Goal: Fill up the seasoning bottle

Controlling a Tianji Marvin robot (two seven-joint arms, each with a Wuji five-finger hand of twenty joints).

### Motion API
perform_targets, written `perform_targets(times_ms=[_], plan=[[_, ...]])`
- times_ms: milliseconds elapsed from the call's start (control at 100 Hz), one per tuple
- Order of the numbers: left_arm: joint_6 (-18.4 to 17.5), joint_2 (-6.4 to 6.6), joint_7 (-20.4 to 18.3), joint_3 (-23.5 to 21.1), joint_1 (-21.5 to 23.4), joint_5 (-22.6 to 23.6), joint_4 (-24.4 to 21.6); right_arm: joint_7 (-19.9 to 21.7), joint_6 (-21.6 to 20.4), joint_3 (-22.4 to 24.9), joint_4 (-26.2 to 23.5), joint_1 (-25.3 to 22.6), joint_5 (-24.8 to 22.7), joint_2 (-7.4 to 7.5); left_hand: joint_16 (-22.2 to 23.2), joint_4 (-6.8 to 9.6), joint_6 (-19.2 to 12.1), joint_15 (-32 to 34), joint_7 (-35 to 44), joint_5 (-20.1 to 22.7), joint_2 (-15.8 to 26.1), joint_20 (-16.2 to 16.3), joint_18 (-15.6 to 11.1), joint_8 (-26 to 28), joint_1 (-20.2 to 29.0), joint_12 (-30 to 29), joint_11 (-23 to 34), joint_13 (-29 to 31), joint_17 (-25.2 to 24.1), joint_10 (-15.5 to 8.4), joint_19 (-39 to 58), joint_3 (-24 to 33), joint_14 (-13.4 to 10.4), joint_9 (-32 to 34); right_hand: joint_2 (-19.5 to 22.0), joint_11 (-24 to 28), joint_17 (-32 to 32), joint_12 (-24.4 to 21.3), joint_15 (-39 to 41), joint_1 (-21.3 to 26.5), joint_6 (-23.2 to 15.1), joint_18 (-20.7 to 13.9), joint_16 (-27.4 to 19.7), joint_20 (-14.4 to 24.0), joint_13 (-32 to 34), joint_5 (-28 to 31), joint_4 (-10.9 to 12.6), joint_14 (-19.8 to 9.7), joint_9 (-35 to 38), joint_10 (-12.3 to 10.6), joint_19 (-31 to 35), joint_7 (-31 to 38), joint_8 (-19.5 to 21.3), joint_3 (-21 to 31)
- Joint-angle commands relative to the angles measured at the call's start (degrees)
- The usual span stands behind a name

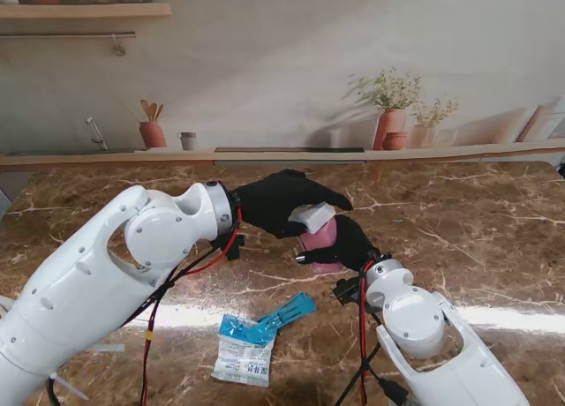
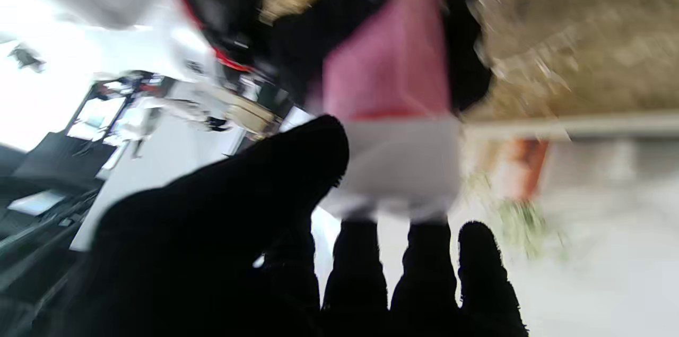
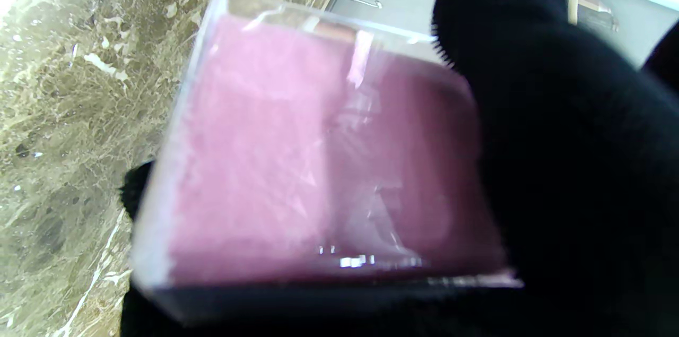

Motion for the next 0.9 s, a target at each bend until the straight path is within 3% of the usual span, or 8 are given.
perform_targets(times_ms=[0,170,280,450,620,710,820,890], plan=[[4.2,1.12,-1.3,-0.1,-1.3,-4.2,0.4,0.6,0.3,0.2,-1.0,-0.3,0.6,-0.32,-2.6,-0.09,-2.1,-2.0,-3.1,-5.3,0.8,-2.2,-2.2,-2.0,0.7,-4.0,-3.5,-4.9,-0.3,-3.1,-7.5,-1.2,-3.4,-8.6,24.0,11.9,1.4,2.2,47.6,12.2,-8.1,-9.7,3.8,1.9,10.7,16.0,-0.6,-8.7,7.4,-4.5,5.8,14.4,2.4,22.3],[6.1,0.6,1.0,-1.8,0.7,-3.6,-0.1,0.6,0.5,0.2,-1.3,-0.5,0.5,-0.3,-3.0,2.17,7.3,-2.2,-11.4,-6.3,2.1,-0.5,2.6,-0.3,-16.1,-1.4,-9.4,-6.1,-1.3,3.8,-6.6,-34.9,2.2,-12.8,24.0,11.9,1.4,2.2,47.6,12.2,-8.1,-9.7,3.8,1.9,10.8,16.1,-0.6,-8.6,7.4,-4.5,5.7,14.4,2.5,22.4],[10.5,-0.14,4.5,-1.9,2.1,-1.1,-1.3,0.6,0.5,0.3,-1.5,-0.6,0.3,-0.28,0.8,3.99,13.5,0.9,-7.5,-2.0,10.2,10.9,4.3,1.4,-15.6,3.0,-4.8,-0.8,-2.6,7.1,-2.5,-56.7,5.1,-8.7,24.0,11.9,1.4,2.2,47.6,12.2,-8.1,-9.6,3.8,1.9,10.8,16.1,-0.6,-8.7,7.4,-4.5,5.7,14.4,2.5,22.4],[16.8,-1.23,8.5,-0.9,3.0,0.7,-2.5,0.7,0.5,0.2,-1.6,-0.5,-0.1,-0.23,8.5,4.41,15.4,7.0,-3.5,4.3,15.3,15.9,6.9,3.9,-18.9,11.4,3.9,7.4,-1.2,8.8,6.3,-60.6,7.8,6.0,23.9,11.9,1.4,2.2,47.6,12.2,-8.2,-9.6,3.8,1.9,10.8,16.3,-0.6,-8.7,7.5,-4.5,5.7,14.5,2.5,22.5],[18.4,-1.64,9.9,0.8,2.4,2.4,-2.2,0.6,0.5,0.1,-1.6,-0.4,-0.5,-0.22,14.7,4.39,14.2,11.4,-2.4,8.0,15.3,10.4,8.1,3.1,-16.1,20.8,12.7,13.8,-0.8,5.5,16.7,-60.5,8.1,18.2,23.9,11.9,1.4,2.2,47.6,12.2,-8.3,-9.6,3.8,1.9,10.8,16.5,-0.6,-8.7,7.5,-4.5,5.7,14.6,2.5,22.5],[17.6,-1.47,9.4,1.1,2.0,2.9,-2.0,0.6,0.6,0.0,-1.6,-0.3,-0.5,-0.22,15.0,4.94,13.7,11.5,-2.5,8.2,13.5,8.2,7.6,2.4,-9.6,22.6,14.9,14.1,-0.8,3.3,16.3,-58.5,7.2,20.7,23.9,11.9,1.4,2.2,47.6,12.2,-8.3,-9.6,3.8,2.0,10.8,16.5,-0.6,-8.6,7.5,-4.5,5.7,14.6,2.5,22.5],[14.1,-0.96,7.9,0.8,1.8,3.3,-1.8,0.5,0.7,0.0,-1.7,-0.4,-0.5,-0.25,11.0,2.71,11.2,7.7,-2.9,6.2,1.1,6.4,4.5,0.4,-10.6,18.5,11.6,9.9,-1.4,0.0,8.0,-6.5,4.0,18.8,23.9,11.9,1.4,2.2,47.6,12.2,-8.3,-9.6,3.8,2.0,10.8,16.5,-0.6,-8.6,7.5,-4.5,5.7,14.6,2.5,22.5],[8.2,-0.51,6.9,0.2,1.3,3.8,-0.8,0.5,0.7,0.1,-1.7,-0.4,-0.5,-0.24,4.5,0.77,5.1,3.1,-3.6,2.8,-0.4,7.2,1.5,-0.3,-4.6,8.2,3.7,5.5,-1.7,-1.2,1.0,4.6,0.9,12.3,23.9,11.9,1.4,2.2,47.6,12.2,-8.3,-9.6,3.8,2.0,10.8,16.5,-0.6,-8.6,7.5,-4.6,5.7,14.6,2.5,22.5]])
